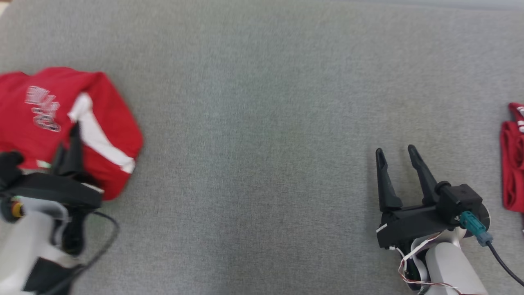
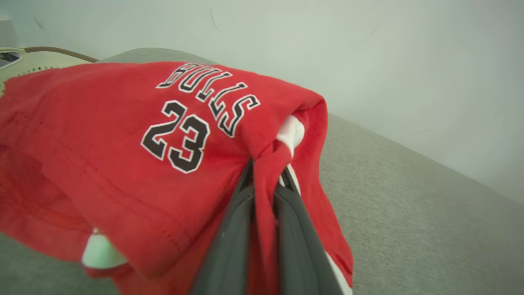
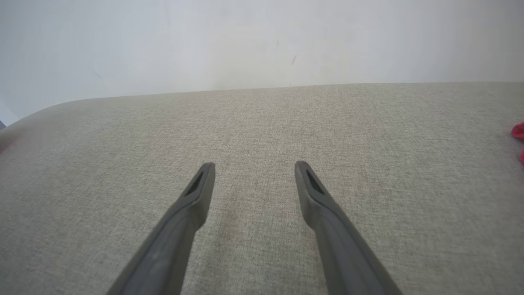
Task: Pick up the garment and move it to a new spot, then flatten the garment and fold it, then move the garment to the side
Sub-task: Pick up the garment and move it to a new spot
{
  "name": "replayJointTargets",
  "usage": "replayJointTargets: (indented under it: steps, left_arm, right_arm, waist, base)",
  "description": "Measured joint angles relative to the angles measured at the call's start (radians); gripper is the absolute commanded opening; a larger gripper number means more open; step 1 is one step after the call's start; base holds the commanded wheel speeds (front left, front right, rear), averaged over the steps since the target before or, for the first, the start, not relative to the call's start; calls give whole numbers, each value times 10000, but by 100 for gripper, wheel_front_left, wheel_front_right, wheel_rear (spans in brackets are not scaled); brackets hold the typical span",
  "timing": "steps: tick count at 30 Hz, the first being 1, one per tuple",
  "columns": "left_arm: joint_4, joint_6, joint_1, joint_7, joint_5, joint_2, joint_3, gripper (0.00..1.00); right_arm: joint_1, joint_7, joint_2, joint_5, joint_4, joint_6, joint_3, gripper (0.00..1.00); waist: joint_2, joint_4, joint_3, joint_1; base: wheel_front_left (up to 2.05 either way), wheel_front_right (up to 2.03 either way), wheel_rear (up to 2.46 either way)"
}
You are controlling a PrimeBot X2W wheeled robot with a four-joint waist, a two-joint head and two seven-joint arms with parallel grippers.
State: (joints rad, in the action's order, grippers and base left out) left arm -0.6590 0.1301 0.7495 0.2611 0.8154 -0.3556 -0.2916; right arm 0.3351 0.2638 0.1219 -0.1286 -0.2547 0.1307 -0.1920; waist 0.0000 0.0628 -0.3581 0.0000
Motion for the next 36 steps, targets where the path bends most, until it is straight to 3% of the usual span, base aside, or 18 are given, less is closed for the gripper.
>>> replayJointTargets:
  steps: [5,12,19,23,28,29,30,31,36]
  left_arm:
    - [842,2,-575,10,163,1337,454,0]
    - [633,0,-1087,12,-702,2683,228,0]
    - [575,0,-971,10,-928,3045,-621,0]
    - [1085,-2,-801,10,-307,3066,-1101,0]
    - [1198,-460,-682,12,-546,3060,-1383,0]
    - [1149,-552,-705,12,-591,3062,-1409,4]
    - [1089,-579,-725,12,-677,3062,-1430,49]
    - [1001,-610,-741,12,-686,3058,-1434,100]
    - [552,-871,-934,10,-1724,3066,-1325,100]
  right_arm:
    - [-76,0,-153,-226,-228,0,-81,100]
    - [-244,0,-332,-311,-351,0,-278,100]
    - [-357,0,-422,-343,-489,0,-508,100]
    - [-358,0,-502,-401,-522,0,-648,100]
    - [-374,0,-543,-454,-546,0,-683,100]
    - [-374,0,-548,-454,-552,0,-692,100]
    - [-373,0,-556,-454,-554,0,-700,100]
    - [-372,0,-564,-454,-560,0,-715,100]
    - [-362,0,-594,-453,-550,0,-646,100]
  waist:
    - [0,-208,554,0]
    - [-1,-902,1016,-1]
    - [-1,-1812,1218,-1]
    - [0,-2357,1280,0]
    - [-1,-2944,1363,-1]
    - [-1,-3041,1377,0]
    - [0,-3128,1390,0]
    - [-1,-3208,1402,-1]
    - [-1,-3336,1433,0]
  base:
    - [0,0,0]
    - [0,0,0]
    - [0,0,0]
    - [0,0,0]
    - [0,0,0]
    - [0,0,0]
    - [0,0,0]
    - [0,0,0]
    - [0,0,0]
